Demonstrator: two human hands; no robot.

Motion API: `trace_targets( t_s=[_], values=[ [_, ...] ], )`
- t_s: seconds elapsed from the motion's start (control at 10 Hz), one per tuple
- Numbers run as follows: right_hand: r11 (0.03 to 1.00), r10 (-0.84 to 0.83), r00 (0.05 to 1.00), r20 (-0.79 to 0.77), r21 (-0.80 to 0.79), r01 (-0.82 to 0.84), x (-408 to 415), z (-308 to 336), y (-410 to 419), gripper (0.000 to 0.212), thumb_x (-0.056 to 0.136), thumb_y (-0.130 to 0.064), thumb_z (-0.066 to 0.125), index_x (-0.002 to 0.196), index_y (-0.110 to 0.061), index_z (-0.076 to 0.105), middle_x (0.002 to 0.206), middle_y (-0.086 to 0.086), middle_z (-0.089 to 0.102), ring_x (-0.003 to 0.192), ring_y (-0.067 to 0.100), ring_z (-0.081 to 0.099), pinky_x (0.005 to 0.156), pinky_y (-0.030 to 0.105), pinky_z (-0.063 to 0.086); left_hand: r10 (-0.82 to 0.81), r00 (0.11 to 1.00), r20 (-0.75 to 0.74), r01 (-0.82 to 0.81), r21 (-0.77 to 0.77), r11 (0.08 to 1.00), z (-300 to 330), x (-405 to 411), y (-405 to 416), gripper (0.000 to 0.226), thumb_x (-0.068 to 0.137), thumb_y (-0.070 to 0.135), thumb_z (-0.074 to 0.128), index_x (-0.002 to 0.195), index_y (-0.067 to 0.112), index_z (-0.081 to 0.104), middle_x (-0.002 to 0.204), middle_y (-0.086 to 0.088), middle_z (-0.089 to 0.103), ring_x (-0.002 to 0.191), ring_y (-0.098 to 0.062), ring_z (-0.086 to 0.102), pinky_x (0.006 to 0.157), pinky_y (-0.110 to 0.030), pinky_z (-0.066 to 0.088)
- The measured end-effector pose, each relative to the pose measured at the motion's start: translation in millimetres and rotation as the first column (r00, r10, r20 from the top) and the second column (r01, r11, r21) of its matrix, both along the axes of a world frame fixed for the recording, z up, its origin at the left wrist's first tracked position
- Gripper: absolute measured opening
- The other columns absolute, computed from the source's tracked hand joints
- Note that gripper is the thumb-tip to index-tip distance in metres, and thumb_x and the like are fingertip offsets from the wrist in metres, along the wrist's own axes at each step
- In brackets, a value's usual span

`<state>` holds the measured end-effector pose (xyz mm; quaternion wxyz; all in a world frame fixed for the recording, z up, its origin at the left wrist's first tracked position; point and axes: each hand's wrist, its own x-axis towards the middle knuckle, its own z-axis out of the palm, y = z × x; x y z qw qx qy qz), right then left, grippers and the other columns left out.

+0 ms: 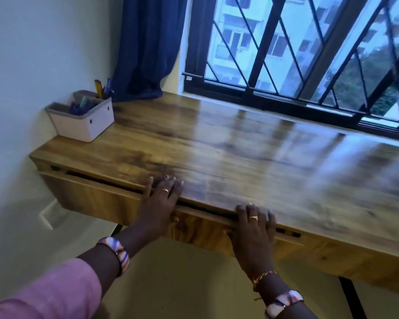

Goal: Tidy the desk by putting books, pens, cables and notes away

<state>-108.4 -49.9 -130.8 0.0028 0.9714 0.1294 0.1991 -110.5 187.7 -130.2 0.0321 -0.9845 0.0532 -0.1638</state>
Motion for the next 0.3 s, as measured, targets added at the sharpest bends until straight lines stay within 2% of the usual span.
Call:
trace_targets(
  t_s=[0.1,0.2,0.3],
  values=[
    [0.999,0.034,0.999,0.027,0.005,-0.034,22,11,-1,0.054,0.048,-0.044,0.083,0.087,-0.016,0.057,0.088,0.007,0.061,0.081,0.031,0.057,0.081,0.043,0.032,-0.008,1.000,-0.025,0.008,0.000,1.000,12,23,-2,0.090,0.020,0.037,0.085,0.101,0.012,0.054,0.089,-0.010,0.067,0.084,-0.028,0.059,0.081,-0.039,0.042],
    [0.983,0.182,0.980,0.084,-0.014,-0.182,37,14,-10,0.044,0.050,-0.048,0.071,0.079,-0.019,0.054,0.081,0.004,0.062,0.074,0.028,0.052,0.068,0.039,0.033,0.035,0.987,-0.156,-0.040,-0.026,0.999,37,24,-18,0.072,0.024,0.029,0.085,0.090,0.014,0.062,0.086,-0.005,0.065,0.075,-0.026,0.062,0.058,-0.029,0.054],
    [0.945,0.311,0.945,0.100,0.069,-0.319,55,25,-23,0.035,0.052,-0.056,0.047,0.061,-0.025,0.059,0.062,-0.008,0.061,0.058,0.018,0.059,0.049,0.030,0.044,0.097,0.941,-0.324,-0.140,-0.111,0.984,74,37,-40,0.049,0.064,0.037,0.075,0.106,0.020,0.057,0.112,0.000,0.058,0.108,-0.024,0.056,0.083,-0.033,0.050]
  ],
)
